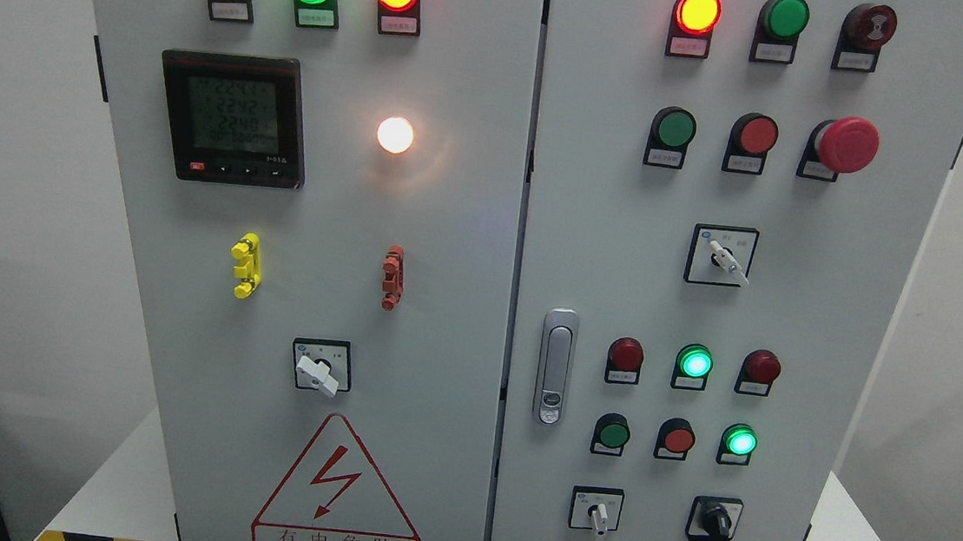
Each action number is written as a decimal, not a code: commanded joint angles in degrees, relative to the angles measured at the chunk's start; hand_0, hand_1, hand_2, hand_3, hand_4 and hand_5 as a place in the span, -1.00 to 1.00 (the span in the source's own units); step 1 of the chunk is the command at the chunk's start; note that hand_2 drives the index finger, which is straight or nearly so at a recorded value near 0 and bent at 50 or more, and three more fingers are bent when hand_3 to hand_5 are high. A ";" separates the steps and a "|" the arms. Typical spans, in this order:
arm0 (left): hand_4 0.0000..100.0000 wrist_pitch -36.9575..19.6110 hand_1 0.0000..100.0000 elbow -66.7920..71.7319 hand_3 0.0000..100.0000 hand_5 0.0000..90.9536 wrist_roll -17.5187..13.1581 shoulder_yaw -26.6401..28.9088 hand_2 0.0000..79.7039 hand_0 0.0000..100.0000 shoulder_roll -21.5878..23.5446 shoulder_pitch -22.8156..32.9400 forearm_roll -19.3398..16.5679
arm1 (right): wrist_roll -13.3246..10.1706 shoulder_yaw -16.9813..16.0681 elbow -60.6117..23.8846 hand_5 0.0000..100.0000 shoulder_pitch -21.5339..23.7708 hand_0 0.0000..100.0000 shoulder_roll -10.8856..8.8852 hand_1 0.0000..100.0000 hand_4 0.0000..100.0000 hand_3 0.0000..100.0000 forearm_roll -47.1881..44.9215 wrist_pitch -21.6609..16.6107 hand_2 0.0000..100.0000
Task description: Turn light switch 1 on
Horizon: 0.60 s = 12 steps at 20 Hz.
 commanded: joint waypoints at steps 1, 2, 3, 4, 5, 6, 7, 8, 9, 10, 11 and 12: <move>0.70 -5.14 -0.48 45.69 0.63 0.31 -5.40 4.47 0.17 -0.60 1.21 1.66 1.42 | -0.08 0.00 0.00 -1.00 0.00 -0.89 0.00 -1.00 -1.00 -1.00 0.00 -0.04 -1.00; 0.59 -5.67 -0.51 49.48 0.53 0.00 -6.19 4.20 0.08 -0.55 1.30 1.66 1.34 | -0.08 0.00 0.00 -1.00 0.00 -0.89 0.00 -1.00 -1.00 -1.00 0.00 -0.04 -1.00; 0.51 -5.68 -0.52 52.56 0.46 -0.24 -6.72 4.11 0.03 -0.53 1.21 1.57 0.99 | 0.01 0.00 0.00 -1.00 0.00 -0.89 0.00 -1.00 -1.00 -1.00 0.00 -0.04 -1.00; 0.31 -5.68 -0.54 55.20 0.27 -0.68 -7.77 4.03 -0.06 -0.50 1.12 1.57 0.98 | -0.08 0.00 0.00 -1.00 0.00 -0.89 0.00 -1.00 -1.00 -1.00 0.00 -0.04 -1.00; 0.17 -5.59 -0.58 57.32 0.10 -0.87 -9.00 4.03 -0.20 -0.47 1.04 1.48 0.98 | 0.01 0.00 0.00 -1.00 0.00 -0.89 0.00 -1.00 -1.00 -1.00 0.00 -0.04 -1.00; 0.12 -5.24 -0.60 58.99 0.03 -0.92 -9.79 3.85 -0.26 -0.46 1.12 1.48 0.72 | 0.01 0.00 0.00 -1.00 0.00 -0.89 0.00 -1.00 -1.00 -1.00 0.00 -0.04 -1.00; -0.04 -4.72 -0.65 61.18 -0.14 -1.00 -10.06 3.50 -0.42 -0.45 1.12 1.48 0.89 | 0.01 0.00 0.00 -1.00 0.00 -0.89 0.00 -1.00 -1.00 -1.00 0.00 -0.04 -1.00; -0.15 -3.67 -0.66 63.47 -0.26 -1.00 -10.07 3.41 -0.54 -0.43 1.04 1.48 0.90 | 0.01 0.00 0.00 -1.00 0.00 -0.89 0.00 -1.00 -1.00 -1.00 0.00 -0.04 -1.00; -0.22 -1.66 -0.66 65.84 -0.33 -1.00 -10.15 3.41 -0.58 -0.43 0.95 1.40 0.90 | 0.01 0.00 0.00 -1.00 0.00 -0.89 0.00 -1.00 -1.00 -1.00 0.00 -0.04 -1.00; -0.37 1.15 -0.64 67.25 -0.47 -1.00 -10.33 3.41 -0.66 -0.42 0.86 1.13 1.16 | 0.01 0.00 0.00 -1.00 0.00 -0.89 0.00 -1.00 -1.00 -1.00 0.00 -0.04 -1.00; -0.44 3.61 -0.62 67.70 -0.56 -1.00 -10.85 3.50 -0.72 -0.42 0.86 0.96 1.33 | -0.08 0.00 -0.08 -1.00 0.00 -0.89 0.00 -1.00 -1.00 -1.00 0.00 -0.04 -1.00; -0.56 6.60 -0.60 67.80 -0.69 -1.00 -11.73 3.50 -0.81 -0.39 1.03 0.96 1.33 | 0.01 0.00 0.00 -1.00 0.00 -0.89 0.00 -1.00 -1.00 -1.00 0.00 -0.04 -1.00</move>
